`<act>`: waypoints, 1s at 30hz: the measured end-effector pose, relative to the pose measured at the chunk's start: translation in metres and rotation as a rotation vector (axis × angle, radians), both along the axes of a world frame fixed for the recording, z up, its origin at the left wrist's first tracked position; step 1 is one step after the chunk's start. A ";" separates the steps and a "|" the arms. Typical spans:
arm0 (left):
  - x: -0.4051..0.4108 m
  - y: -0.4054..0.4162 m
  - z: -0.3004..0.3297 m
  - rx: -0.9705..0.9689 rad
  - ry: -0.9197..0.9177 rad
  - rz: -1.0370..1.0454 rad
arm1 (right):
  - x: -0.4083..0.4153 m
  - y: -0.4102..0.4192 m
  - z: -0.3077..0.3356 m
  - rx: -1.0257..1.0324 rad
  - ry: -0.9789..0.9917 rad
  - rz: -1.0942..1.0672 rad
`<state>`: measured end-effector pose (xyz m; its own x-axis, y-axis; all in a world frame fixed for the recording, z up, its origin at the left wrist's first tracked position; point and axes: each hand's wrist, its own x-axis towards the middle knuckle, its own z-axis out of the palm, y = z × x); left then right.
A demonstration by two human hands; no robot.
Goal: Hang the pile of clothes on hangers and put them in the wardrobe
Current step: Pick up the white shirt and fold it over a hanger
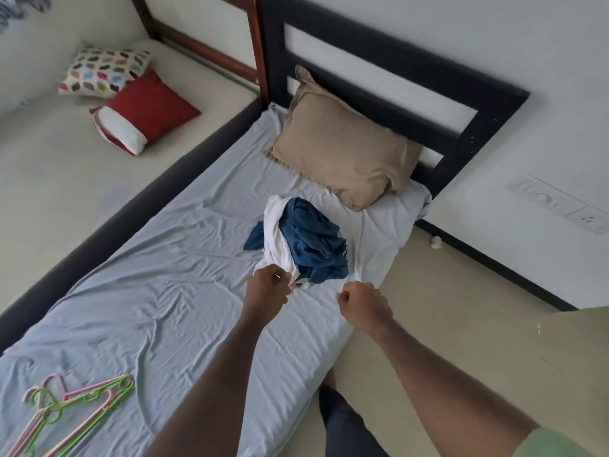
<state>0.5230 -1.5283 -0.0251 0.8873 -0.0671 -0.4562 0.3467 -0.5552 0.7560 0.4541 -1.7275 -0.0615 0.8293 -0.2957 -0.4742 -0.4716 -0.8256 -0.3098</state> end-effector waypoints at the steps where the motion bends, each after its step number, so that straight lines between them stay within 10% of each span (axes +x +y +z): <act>1: 0.017 -0.009 -0.009 0.008 0.011 0.009 | 0.016 -0.009 -0.014 0.011 0.025 0.002; 20: 0.161 -0.033 -0.125 0.048 0.153 0.090 | 0.228 -0.005 -0.188 0.052 0.338 0.226; 30: 0.183 -0.012 -0.167 0.059 0.189 0.192 | 0.263 0.047 -0.246 0.310 0.156 0.331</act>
